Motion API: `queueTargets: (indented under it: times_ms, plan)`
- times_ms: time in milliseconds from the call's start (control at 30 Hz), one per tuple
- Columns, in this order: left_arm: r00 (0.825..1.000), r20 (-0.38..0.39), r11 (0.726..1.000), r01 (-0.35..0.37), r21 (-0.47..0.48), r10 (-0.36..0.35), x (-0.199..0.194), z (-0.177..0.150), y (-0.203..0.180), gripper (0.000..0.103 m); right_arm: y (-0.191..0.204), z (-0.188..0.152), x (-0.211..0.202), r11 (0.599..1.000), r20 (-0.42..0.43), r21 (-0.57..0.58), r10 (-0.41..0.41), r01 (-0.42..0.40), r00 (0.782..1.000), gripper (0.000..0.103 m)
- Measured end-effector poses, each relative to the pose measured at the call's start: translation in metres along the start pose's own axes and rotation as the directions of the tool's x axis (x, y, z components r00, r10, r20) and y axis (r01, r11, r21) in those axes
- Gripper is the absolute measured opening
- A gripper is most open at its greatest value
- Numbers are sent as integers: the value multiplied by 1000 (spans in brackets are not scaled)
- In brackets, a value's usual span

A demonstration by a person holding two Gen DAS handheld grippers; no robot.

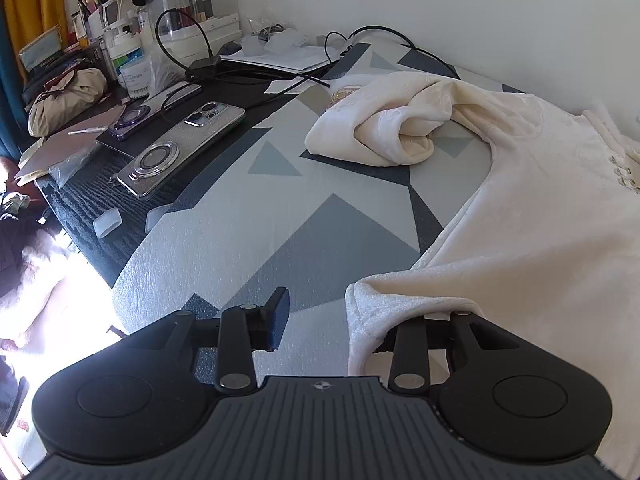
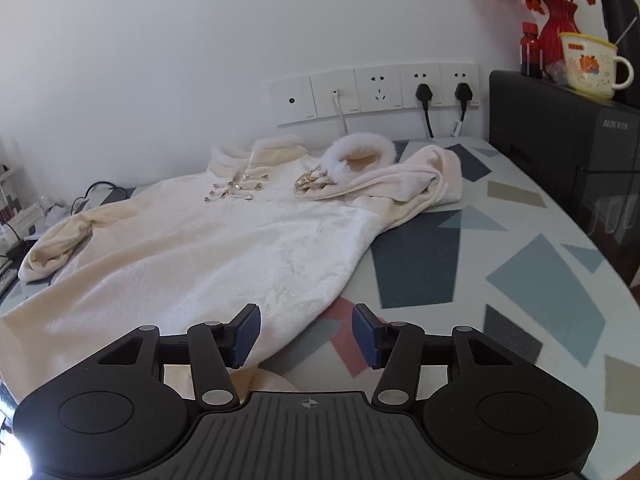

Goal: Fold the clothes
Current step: 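Grasp the robe hem with the right gripper while the left gripper holds the robe edge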

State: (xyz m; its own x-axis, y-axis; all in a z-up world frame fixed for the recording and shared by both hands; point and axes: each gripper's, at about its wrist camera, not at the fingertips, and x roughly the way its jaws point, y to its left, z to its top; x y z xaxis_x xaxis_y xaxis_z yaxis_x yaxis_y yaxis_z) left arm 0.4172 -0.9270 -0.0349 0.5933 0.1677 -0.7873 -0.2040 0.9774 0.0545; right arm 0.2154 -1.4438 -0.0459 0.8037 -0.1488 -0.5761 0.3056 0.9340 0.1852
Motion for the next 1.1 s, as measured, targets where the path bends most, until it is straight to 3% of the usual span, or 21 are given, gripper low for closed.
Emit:
queueTargets:
  times_ms: [200,267,667,767,833,933,1000,1100]
  plan:
    - [1000,-17,1000,-11,-15,11,5,-4,-1,38,-14,-34,-12,972,-38,-189,-152,142,988,51]
    - [1000,-25,1000,-14,-12,14,5,-5,-4,38,-9,-46,-8,958,-56,-248,-164,145,985,50]
    - [1000,-6,999,-23,28,23,0,-3,-8,38,24,-67,-3,949,-58,-315,-42,21,997,55]
    - [1000,-6,999,-25,36,25,0,-3,-9,38,36,-61,3,954,-53,-300,6,-22,999,57]
    - [1000,-5,999,-26,39,26,0,-3,-9,38,41,-49,5,968,-33,-242,55,-61,998,53]
    - [1000,-2,999,-24,44,24,-2,-3,-10,38,39,-20,9,984,6,-68,166,-165,986,40]
    - [1000,-2,999,-21,47,21,-2,-3,-10,38,37,-1,18,979,5,13,204,-204,979,21]
    - [1000,-5,999,-18,50,18,-1,-4,-11,38,38,19,47,985,-81,31,174,-172,981,18]
